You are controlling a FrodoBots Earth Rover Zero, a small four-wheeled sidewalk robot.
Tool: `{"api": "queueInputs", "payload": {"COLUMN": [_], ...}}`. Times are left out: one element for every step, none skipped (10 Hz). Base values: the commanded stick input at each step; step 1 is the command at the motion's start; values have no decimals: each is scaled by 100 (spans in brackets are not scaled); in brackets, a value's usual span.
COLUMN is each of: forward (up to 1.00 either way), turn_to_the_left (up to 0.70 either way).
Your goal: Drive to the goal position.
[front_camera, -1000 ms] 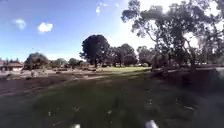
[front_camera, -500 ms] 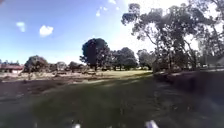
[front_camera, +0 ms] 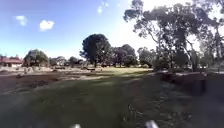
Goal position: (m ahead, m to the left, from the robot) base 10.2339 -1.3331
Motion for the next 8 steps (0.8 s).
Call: {"api": "queueInputs", "payload": {"forward": [70, 70, 70, 70, 70, 70, 70, 70], "turn_to_the_left": [-34, -34, -34, -30, -25, -4, -3, 0]}}
